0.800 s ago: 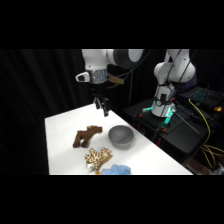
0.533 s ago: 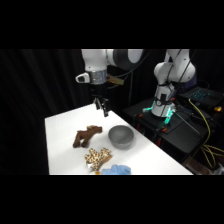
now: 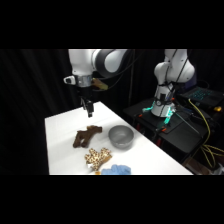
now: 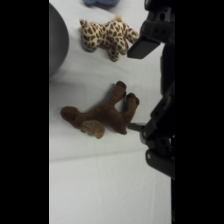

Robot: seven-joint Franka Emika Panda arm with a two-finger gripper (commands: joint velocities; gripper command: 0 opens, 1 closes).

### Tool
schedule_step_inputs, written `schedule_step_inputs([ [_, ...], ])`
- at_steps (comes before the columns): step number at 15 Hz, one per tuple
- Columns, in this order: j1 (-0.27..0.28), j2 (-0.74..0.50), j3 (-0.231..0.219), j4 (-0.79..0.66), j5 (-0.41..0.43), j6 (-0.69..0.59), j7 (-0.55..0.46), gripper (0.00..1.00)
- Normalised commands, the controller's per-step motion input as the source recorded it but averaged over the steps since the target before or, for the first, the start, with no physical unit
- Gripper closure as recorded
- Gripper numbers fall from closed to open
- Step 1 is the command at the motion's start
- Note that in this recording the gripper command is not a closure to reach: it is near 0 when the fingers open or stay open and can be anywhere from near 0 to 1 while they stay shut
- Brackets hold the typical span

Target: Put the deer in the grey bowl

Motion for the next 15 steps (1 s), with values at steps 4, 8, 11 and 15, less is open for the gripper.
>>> schedule_step_inputs([
  [4, -0.034, 0.61, -0.008, 0.53, 0.059, 0.18, 0.05, 0.00],
  [8, -0.054, 0.57, 0.050, 0.49, 0.193, 0.09, 0.12, 0.00],
  [11, -0.055, 0.35, 0.059, 0.30, 0.170, 0.08, 0.12, 0.00],
  [15, -0.020, 0.19, 0.019, 0.11, 0.102, 0.13, 0.13, 0.00],
])
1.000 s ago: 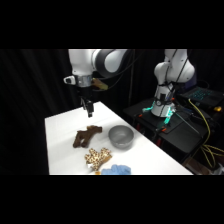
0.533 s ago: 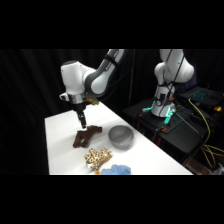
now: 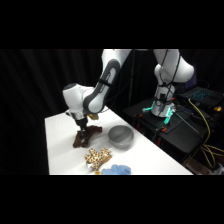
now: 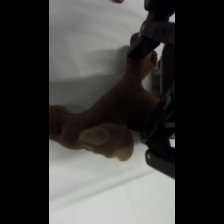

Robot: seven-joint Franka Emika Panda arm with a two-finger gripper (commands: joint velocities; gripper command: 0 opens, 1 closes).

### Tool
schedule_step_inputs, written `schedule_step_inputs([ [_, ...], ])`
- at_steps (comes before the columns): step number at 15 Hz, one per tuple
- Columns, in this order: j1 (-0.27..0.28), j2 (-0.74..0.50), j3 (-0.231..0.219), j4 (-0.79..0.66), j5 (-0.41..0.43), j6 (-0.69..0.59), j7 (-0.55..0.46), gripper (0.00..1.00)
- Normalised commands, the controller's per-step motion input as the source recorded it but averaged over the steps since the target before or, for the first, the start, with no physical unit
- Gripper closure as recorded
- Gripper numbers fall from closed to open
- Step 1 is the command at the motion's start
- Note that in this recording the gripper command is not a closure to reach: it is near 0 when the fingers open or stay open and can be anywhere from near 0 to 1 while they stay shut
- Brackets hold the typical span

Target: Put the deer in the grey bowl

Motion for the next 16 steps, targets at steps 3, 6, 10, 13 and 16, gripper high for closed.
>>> schedule_step_inputs([
  [3, 0.001, 0.05, 0.015, -0.05, 0.088, 0.18, 0.08, 1.00],
  [6, 0.025, -0.06, -0.020, -0.11, 0.039, 0.14, 0.06, 1.00],
  [10, -0.005, -0.21, -0.018, -0.22, 0.035, 0.10, 0.00, 0.87],
  [13, -0.023, -0.57, -0.008, -0.43, -0.003, -0.05, -0.12, 0.81],
  [16, -0.016, -0.85, -0.036, -0.54, -0.077, -0.22, -0.19, 0.81],
])
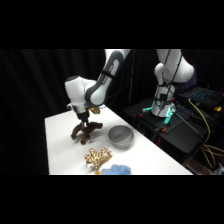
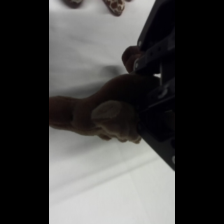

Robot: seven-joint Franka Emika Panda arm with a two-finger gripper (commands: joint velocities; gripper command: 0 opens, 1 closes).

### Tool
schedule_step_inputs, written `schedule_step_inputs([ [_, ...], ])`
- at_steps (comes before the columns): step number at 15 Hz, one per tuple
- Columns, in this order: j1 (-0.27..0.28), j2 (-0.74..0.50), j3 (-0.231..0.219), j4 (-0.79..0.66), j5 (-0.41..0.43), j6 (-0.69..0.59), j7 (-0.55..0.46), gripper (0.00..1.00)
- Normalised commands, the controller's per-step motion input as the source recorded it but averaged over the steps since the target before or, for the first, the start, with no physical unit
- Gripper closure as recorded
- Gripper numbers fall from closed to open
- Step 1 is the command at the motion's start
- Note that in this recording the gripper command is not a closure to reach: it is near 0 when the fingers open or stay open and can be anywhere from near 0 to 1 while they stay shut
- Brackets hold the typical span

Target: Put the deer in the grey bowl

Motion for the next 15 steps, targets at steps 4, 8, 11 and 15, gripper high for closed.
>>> schedule_step_inputs([
  [4, 0.014, -0.87, -0.037, -0.48, -0.133, -0.38, -0.16, 0.81],
  [8, 0.114, -0.78, 0.015, -0.54, -0.157, -0.24, 0.01, 0.81],
  [11, 0.173, -0.60, 0.124, -0.58, -0.078, 0.01, 0.16, 0.81],
  [15, 0.171, -0.36, 0.163, -0.51, 0.021, 0.21, 0.20, 0.79],
])
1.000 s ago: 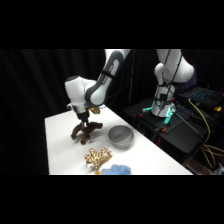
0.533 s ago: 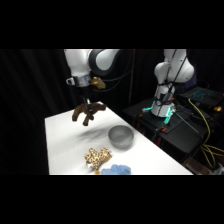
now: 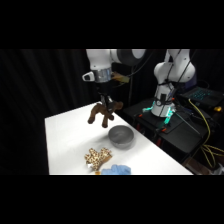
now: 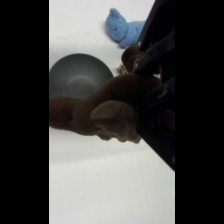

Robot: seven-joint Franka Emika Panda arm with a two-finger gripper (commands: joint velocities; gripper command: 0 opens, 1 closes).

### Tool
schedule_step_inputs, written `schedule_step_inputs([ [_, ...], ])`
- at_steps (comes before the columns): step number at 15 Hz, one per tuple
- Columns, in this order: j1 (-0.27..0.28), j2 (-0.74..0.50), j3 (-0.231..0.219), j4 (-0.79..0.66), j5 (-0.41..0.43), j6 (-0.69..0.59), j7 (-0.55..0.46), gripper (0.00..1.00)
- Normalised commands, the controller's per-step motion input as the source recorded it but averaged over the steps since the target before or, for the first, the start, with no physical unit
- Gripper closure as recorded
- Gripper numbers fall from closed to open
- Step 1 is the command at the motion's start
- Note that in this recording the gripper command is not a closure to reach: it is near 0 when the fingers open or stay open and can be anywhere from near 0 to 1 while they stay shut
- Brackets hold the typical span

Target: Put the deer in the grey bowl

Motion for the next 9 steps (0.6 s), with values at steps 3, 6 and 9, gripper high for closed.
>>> schedule_step_inputs([
  [3, 0.105, -0.04, 0.104, -0.37, -0.009, 0.42, 0.19, 0.79],
  [6, 0.036, 0.22, 0.016, -0.19, -0.226, 0.47, 0.29, 0.79],
  [9, 0.034, 0.33, -0.062, -0.01, -0.254, 0.37, 0.26, 0.80],
])
